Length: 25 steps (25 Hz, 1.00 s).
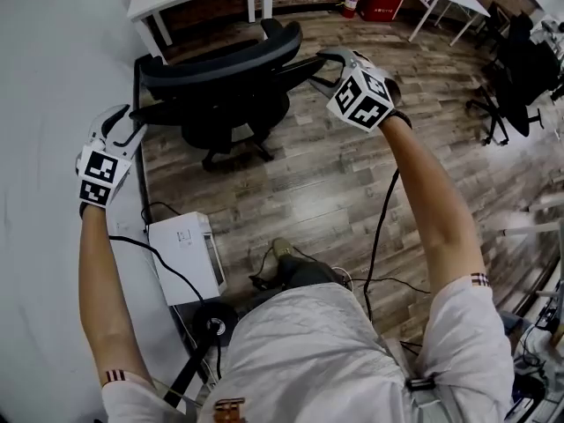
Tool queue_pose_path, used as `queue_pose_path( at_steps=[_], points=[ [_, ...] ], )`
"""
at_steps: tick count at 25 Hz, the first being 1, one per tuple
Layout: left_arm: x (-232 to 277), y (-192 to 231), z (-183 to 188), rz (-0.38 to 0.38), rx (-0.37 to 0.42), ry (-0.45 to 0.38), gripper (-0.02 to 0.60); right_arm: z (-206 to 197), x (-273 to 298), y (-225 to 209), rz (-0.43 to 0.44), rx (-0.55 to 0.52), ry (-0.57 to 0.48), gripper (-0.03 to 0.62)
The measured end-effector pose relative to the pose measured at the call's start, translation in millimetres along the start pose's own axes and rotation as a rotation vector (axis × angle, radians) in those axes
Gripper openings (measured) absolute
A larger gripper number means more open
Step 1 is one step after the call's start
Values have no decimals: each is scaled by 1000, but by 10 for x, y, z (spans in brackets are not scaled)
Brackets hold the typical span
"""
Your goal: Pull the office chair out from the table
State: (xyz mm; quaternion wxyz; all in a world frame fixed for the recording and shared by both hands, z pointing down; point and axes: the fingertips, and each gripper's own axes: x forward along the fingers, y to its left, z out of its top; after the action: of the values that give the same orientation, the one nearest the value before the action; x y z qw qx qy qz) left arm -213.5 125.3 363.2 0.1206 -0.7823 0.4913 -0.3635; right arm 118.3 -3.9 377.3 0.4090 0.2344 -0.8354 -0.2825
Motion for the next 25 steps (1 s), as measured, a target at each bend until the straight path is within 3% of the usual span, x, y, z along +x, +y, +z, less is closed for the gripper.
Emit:
queue_pose_path(
  at_steps=[6, 9, 12, 17, 25],
  points=[
    [-344, -446, 655, 13, -301, -316, 202, 575, -563, 230, -33, 357, -264, 198],
    [-541, -650, 959, 9, -430, -466, 188, 928, -870, 435, -26, 451, -399, 184],
    [-684, -920, 1238, -11, -508, -577, 152, 1197, -1161, 656, -10, 510, -527, 128],
    [-877, -1266, 1651, -21, -558, -658, 83, 1465, -1469, 921, 34, 592, -688, 5],
    [-859, -1514, 1899, -32, -629, -671, 0, 1483, -1582, 1127, 96, 661, -818, 2]
  ],
)
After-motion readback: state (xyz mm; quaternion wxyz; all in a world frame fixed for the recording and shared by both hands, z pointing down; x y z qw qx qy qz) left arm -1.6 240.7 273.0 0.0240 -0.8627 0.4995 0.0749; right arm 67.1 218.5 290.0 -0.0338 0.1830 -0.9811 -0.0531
